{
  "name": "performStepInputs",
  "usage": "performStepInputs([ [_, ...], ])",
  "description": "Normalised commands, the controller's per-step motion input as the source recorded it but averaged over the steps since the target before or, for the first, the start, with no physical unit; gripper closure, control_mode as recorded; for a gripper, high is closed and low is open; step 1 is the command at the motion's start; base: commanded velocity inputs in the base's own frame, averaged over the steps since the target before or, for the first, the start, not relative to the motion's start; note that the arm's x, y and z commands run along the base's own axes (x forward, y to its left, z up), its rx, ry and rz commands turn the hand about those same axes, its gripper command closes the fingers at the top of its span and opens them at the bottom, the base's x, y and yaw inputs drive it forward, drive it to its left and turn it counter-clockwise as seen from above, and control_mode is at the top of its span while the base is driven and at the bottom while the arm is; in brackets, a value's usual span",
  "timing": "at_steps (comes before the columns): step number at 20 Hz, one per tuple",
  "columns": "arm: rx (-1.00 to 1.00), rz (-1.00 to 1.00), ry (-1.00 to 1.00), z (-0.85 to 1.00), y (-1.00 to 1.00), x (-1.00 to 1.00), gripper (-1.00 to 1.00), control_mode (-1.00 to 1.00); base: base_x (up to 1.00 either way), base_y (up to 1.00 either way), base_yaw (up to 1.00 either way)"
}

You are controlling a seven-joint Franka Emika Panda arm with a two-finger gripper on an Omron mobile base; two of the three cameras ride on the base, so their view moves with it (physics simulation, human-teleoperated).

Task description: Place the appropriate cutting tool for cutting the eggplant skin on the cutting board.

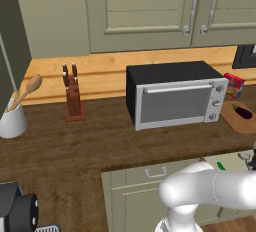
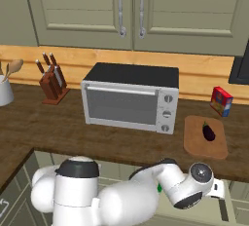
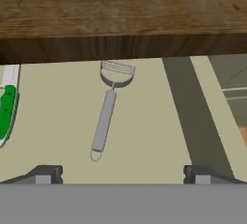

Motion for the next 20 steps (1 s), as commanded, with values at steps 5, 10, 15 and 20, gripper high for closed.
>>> performStepInputs([
  [5,-0.01,0.0,0.13,-0.09,-0.05,0.0,-1.0,-1.0,0.0,0.0,0.0],
  [10,0.0,0.0,0.08,-0.13,0.0,0.0,-1.0,-1.0,0.0,0.0,0.0],
  [15,0.03,0.0,0.0,-0.24,0.0,0.0,-1.0,-1.0,0.0,0.0,0.0],
  [20,0.07,0.0,0.0,-0.19,0.0,-0.02,-1.0,-1.0,0.0,0.0,0.0],
])
